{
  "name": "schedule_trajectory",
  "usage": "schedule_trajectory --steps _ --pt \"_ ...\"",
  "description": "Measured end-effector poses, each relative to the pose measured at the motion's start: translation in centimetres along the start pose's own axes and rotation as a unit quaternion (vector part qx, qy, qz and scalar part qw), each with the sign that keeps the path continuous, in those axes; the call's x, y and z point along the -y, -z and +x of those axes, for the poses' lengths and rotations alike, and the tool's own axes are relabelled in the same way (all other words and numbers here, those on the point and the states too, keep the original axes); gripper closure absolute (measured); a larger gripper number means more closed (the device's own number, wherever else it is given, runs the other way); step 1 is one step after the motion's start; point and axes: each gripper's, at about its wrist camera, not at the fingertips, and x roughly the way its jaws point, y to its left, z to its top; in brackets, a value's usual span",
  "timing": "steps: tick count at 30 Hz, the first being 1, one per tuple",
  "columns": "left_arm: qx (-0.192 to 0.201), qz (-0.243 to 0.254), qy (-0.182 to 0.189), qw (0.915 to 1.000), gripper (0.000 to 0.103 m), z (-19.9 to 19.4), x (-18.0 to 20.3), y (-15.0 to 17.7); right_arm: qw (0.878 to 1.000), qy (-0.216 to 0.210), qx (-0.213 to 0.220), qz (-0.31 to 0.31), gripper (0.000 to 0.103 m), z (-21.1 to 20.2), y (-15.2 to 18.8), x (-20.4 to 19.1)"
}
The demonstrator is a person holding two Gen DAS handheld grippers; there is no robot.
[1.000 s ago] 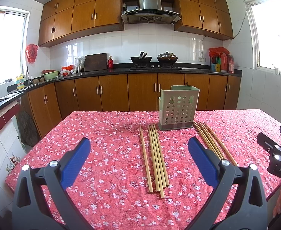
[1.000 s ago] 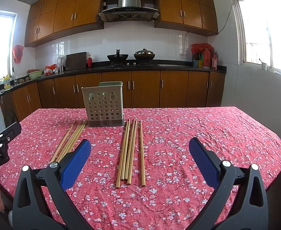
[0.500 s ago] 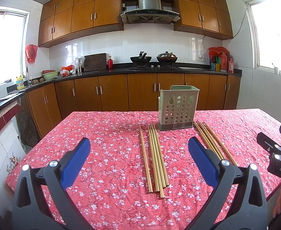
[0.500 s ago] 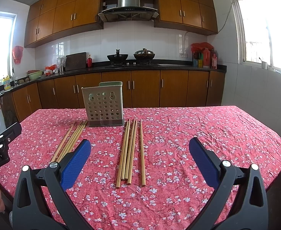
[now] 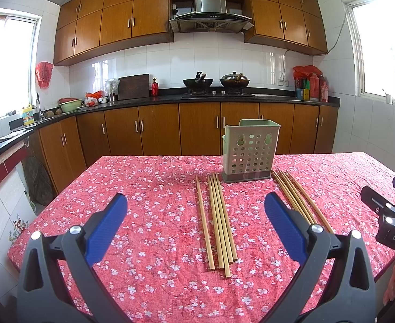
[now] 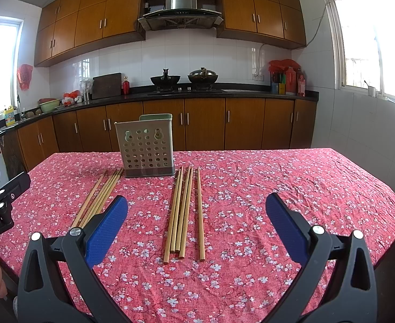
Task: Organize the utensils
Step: 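Lower the left and right tools onto one bamboo chopstick and close both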
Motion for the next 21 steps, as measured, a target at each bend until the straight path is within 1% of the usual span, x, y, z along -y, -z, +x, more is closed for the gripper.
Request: schedule_trajectory --steps 4,6,7,9,11,12,13,14,15,16,17,18,19,20,21 --pt "-0.012 -0.012 -0.001 0.9999 0.004 0.6 -0.1 0.2 1.0 -0.001 -0.01 0.01 0.002 0.8 0.5 0.5" --pt "-0.037 -0.021 -0.012 0.999 0.004 1.7 -0.6 0.7 0.999 0.007 -0.026 0.018 0.002 2.1 0.9 1.3" --pt "-0.044 -0.023 -0.015 0.9986 0.004 2.4 -0.6 1.0 0.999 0.011 -0.032 0.019 0.002 1.9 0.7 1.3" --pt "-0.077 -0.031 -0.028 0.9962 0.004 4.1 -1.3 1.3 0.998 0.018 -0.05 0.022 0.002 2.9 0.7 1.8" --pt "-0.101 -0.035 -0.039 0.9935 0.004 5.4 -2.1 1.4 0.996 0.025 -0.078 0.025 0.002 4.5 0.8 2.3" --pt "-0.112 -0.036 -0.044 0.9921 0.004 6.0 -2.4 1.5 0.995 0.023 -0.091 0.027 0.007 5.1 0.8 2.4" --pt "-0.121 -0.037 -0.046 0.9909 0.004 6.4 -2.7 1.4 0.993 0.018 -0.11 0.029 0.018 6.1 0.8 2.5" --pt "-0.133 -0.039 -0.048 0.9891 0.004 7.1 -3.0 1.4 0.991 0.014 -0.126 0.031 0.025 6.9 0.9 2.7" --pt "-0.143 -0.043 -0.048 0.9877 0.004 7.7 -3.3 1.4 0.988 0.01 -0.149 0.033 0.034 8.0 1.1 2.8" --pt "-0.153 -0.047 -0.046 0.986 0.004 8.1 -3.6 1.5 0.985 0.002 -0.17 0.036 0.041 9.0 1.3 2.8" --pt "-0.165 -0.051 -0.04 0.9841 0.004 8.8 -3.9 1.6 0.982 -0.005 -0.185 0.039 0.045 9.8 1.6 2.8" --pt "-0.174 -0.054 -0.033 0.9827 0.008 9.2 -4.0 1.7 0.98 -0.009 -0.197 0.041 0.051 10.4 1.8 2.7" --pt "-0.181 -0.055 -0.028 0.9816 0.011 9.6 -4.1 1.8 0.976 -0.015 -0.211 0.041 0.055 11.2 2.1 2.5" --pt "-0.19 -0.054 -0.023 0.9801 0.017 10.0 -4.1 2.0 0.973 -0.023 -0.227 0.043 0.056 12.0 2.5 2.2" --pt "-0.199 -0.052 -0.017 0.9784 0.024 10.5 -4.1 2.2 0.97 -0.024 -0.236 0.044 0.06 12.5 2.8 2.1"
